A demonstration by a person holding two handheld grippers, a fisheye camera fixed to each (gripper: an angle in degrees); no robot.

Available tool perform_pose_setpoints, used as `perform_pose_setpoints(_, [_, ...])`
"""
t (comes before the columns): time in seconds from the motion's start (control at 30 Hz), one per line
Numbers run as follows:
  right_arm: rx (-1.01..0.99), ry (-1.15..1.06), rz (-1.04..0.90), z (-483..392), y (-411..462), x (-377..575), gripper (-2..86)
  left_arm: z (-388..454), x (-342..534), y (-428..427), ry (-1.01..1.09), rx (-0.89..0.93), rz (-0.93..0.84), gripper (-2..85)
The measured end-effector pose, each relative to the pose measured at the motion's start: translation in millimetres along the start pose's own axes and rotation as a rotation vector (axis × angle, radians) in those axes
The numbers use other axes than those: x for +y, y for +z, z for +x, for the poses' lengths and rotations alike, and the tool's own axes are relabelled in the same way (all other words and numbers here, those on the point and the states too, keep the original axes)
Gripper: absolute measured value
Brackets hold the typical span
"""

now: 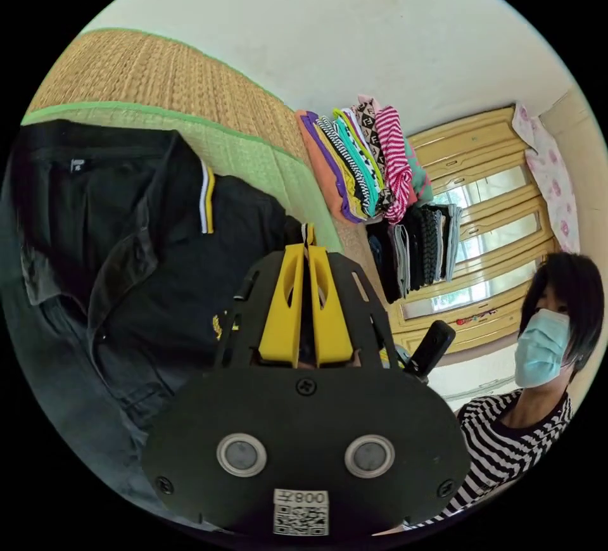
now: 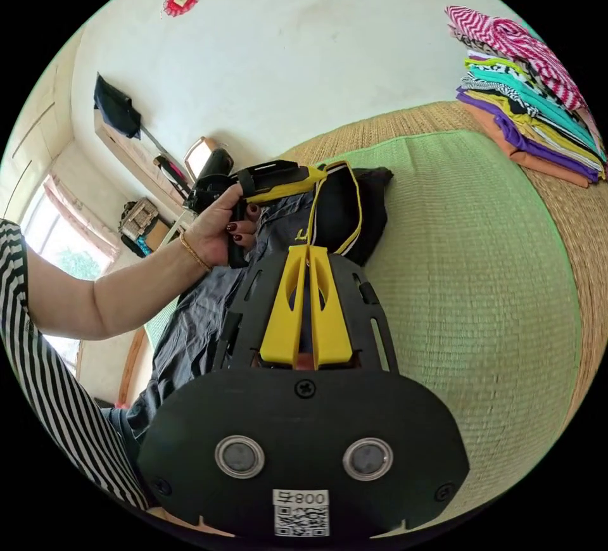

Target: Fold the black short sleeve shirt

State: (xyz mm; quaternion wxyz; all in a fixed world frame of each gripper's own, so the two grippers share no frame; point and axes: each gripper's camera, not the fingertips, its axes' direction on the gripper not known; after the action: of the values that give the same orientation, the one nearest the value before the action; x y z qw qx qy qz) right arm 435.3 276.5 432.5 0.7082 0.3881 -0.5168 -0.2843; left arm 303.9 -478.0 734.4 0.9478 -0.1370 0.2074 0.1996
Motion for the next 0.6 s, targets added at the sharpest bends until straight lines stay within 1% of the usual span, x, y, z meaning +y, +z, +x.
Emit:
perform_pose_setpoints(0.13, [0.006,-0.04,-0.079,-8,27,1,0.3,-28,5,-10,-0.046,-0.068,-0.033,3.4])
perform_pose_setpoints(0.27, [-0.012,-0.07,-0.101,-5,36,3,0.4,-40,7,-29,-0.045,-0.116,-0.001,6.3])
perform_pose_setpoints(0.33, [-0.047,-0.083,-0.118,-2,40,4,0.3,-35,7,-36,-0.012,-0.124,0.019,6.9])
perform_pose_setpoints(0.43, [-0.059,-0.116,-0.145,-2,50,6,0.3,-14,0,-31,0.1,-0.153,-0.018,7.5])
perform_pose_setpoints(0.5, [-0.032,-0.151,-0.178,-6,60,5,0.5,5,-6,-17,0.186,-0.193,-0.087,7.8])
perform_pose_setpoints(0.6, [-0.01,-0.187,-0.209,-8,74,5,1.0,10,-7,2,0.203,-0.248,-0.161,7.5])
